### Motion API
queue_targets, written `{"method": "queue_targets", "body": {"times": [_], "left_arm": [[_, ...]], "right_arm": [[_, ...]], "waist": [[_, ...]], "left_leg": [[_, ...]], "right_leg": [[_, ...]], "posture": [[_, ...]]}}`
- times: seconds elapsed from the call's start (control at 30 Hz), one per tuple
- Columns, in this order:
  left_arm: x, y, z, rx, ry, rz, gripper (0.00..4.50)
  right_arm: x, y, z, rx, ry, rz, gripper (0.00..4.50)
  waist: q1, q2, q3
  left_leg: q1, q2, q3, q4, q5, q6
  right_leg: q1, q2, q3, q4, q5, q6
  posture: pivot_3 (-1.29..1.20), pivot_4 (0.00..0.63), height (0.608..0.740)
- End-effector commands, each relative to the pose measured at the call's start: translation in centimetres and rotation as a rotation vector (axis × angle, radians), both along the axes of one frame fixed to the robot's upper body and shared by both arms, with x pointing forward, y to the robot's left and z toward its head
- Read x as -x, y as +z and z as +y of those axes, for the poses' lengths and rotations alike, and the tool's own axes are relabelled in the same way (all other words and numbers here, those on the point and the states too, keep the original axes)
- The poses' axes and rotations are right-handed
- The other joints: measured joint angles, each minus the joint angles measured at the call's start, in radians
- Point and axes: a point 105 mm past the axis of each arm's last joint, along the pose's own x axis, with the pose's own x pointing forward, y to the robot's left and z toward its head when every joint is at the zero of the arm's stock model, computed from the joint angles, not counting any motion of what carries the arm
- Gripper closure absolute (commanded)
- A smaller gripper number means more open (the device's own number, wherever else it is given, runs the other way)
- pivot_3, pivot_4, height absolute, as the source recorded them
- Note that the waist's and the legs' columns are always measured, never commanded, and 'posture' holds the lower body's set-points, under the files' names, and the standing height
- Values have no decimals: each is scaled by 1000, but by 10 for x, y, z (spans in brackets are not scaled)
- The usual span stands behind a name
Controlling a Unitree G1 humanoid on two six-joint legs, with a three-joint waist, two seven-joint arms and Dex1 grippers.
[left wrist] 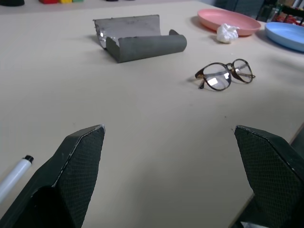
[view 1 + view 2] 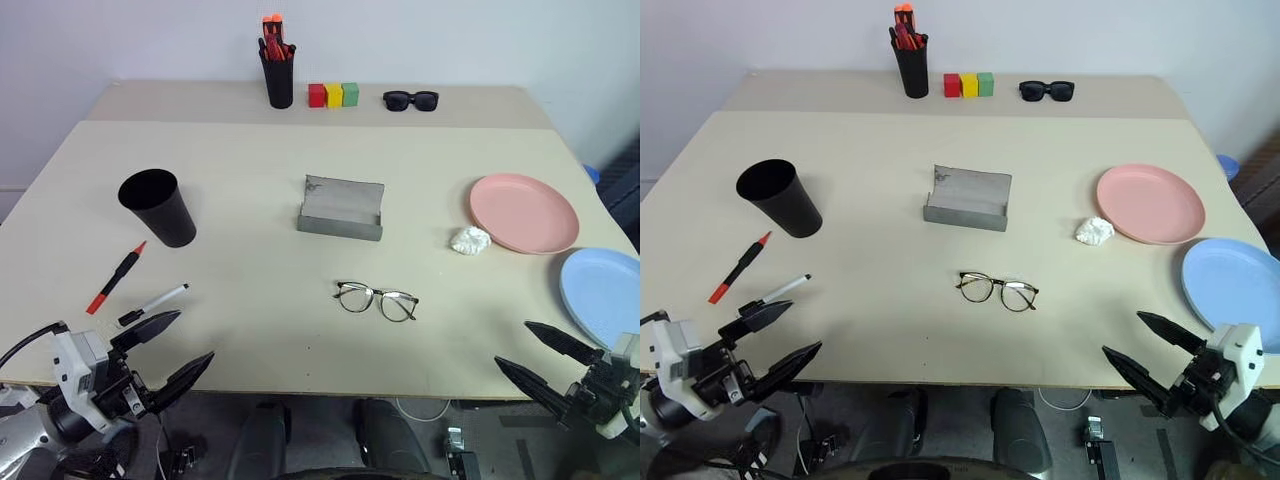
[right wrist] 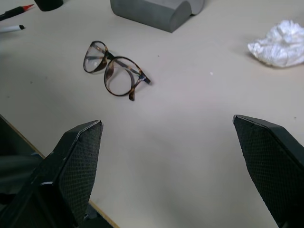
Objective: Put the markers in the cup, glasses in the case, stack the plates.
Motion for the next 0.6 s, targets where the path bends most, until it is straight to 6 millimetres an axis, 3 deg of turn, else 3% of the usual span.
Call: {"method": "queue_targets", "body": {"times": [0.03,0.2,0.3,0.4,0.6], "left_arm": [[-5,3,-4,-10,-19,-17,0],[-9,11,-5,-10,-26,-42,0],[-16,9,-8,-9,0,-58,0],[-15,11,-19,13,-16,-44,0],[-19,9,-19,7,2,-38,0]], "right_arm": [[-5,6,9,1,9,-47,21],[-7,12,19,-13,22,-65,21],[-13,6,13,12,3,-71,21],[-20,14,11,9,-6,-89,21],[-27,16,12,23,21,-97,21]], "waist": [[-1,1,0],[-1,1,-1],[0,0,-1],[0,0,-1],[0,0,-1]], "left_leg": [[0,0,0,0,0,0],[0,0,0,0,0,0],[0,0,0,-1,0,0],[0,0,0,0,0,0],[2,0,0,1,0,0]], "right_leg": [[0,0,0,0,0,0],[0,0,0,0,0,-1],[0,0,0,0,1,0],[0,0,0,1,1,0],[-1,1,0,6,1,0]], "posture": [[0,150,740],[0,150,740],[0,150,740],[0,150,740],[0,150,740]]}}
